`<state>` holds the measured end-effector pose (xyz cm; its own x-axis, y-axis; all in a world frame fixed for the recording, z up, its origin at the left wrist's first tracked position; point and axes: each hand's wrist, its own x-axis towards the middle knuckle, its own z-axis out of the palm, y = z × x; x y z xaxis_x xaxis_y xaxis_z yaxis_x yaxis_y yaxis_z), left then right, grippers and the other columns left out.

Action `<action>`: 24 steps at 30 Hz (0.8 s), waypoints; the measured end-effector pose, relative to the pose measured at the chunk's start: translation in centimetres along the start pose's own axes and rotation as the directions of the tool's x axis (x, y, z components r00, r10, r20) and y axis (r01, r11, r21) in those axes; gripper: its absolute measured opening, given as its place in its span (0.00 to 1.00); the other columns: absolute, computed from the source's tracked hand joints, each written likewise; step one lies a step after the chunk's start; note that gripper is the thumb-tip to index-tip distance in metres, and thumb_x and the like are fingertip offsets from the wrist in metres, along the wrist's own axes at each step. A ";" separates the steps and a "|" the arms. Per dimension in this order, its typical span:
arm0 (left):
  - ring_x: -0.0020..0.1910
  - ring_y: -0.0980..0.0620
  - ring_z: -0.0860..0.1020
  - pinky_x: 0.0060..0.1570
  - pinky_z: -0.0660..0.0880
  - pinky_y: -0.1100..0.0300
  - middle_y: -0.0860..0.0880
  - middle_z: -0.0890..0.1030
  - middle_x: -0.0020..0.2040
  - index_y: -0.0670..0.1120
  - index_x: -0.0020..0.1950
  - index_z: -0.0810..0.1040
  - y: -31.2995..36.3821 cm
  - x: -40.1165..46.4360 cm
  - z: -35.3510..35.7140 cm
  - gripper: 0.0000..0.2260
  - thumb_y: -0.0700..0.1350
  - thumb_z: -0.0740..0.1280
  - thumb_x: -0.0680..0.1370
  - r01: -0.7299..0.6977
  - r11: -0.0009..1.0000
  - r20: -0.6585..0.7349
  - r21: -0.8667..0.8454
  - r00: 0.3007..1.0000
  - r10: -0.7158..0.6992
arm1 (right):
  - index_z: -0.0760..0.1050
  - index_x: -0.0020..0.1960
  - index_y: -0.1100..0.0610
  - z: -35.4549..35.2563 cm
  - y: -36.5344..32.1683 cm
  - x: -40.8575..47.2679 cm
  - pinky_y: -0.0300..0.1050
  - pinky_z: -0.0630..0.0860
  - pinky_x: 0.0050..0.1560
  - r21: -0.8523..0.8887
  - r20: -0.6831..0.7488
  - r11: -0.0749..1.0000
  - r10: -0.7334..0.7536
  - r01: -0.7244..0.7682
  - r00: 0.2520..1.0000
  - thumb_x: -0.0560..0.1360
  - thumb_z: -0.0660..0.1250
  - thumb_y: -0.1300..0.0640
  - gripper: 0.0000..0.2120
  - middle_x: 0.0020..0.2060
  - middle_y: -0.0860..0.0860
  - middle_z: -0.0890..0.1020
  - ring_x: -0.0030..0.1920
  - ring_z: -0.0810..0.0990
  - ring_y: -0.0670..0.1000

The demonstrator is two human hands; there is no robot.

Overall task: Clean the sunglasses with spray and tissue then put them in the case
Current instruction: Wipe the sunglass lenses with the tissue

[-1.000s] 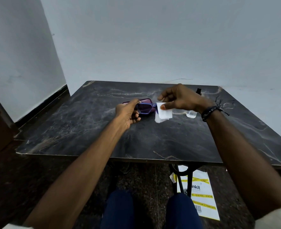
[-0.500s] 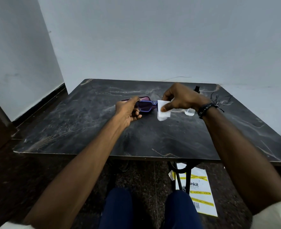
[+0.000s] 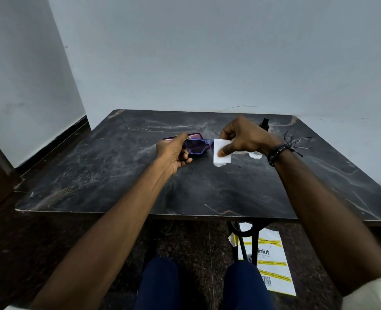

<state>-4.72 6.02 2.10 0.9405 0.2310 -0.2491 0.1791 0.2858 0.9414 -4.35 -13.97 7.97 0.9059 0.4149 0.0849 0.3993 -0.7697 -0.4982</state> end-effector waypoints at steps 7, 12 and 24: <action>0.17 0.56 0.68 0.22 0.75 0.62 0.49 0.73 0.21 0.41 0.38 0.77 0.2 0.2 0.0 0.09 0.44 0.72 0.73 0.008 0.999 -0.016 -0.035 1.000 -0.008 | 0.84 0.44 0.59 -0.4 -0.3 -0.1 0.28 0.65 0.28 0.036 -0.042 0.998 -0.048 0.050 0.998 0.74 0.72 0.54 0.07 0.31 0.47 0.81 0.26 0.72 0.38; 0.18 0.56 0.69 0.23 0.75 0.61 0.47 0.75 0.25 0.40 0.39 0.78 0.3 0.2 -0.3 0.08 0.44 0.72 0.73 -0.003 1.000 -0.020 -0.023 1.000 0.003 | 0.84 0.50 0.59 -0.6 -0.1 -0.1 0.36 0.75 0.38 0.091 -0.009 0.996 -0.012 0.012 1.000 0.72 0.74 0.61 0.07 0.42 0.54 0.86 0.38 0.80 0.47; 0.22 0.55 0.72 0.24 0.76 0.61 0.46 0.77 0.29 0.40 0.43 0.80 0.3 0.2 -0.3 0.12 0.48 0.76 0.72 -0.023 0.997 0.007 -0.071 1.000 0.024 | 0.84 0.48 0.58 0.0 -0.3 0.1 0.34 0.72 0.36 0.056 -0.082 0.996 -0.066 0.071 0.994 0.74 0.72 0.58 0.05 0.42 0.55 0.86 0.39 0.79 0.47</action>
<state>-4.53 6.48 2.27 0.9466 0.2309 -0.2251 0.1363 0.3460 0.9283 -4.37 -13.71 8.08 0.8861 0.4236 0.1879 0.4536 -0.7099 -0.5388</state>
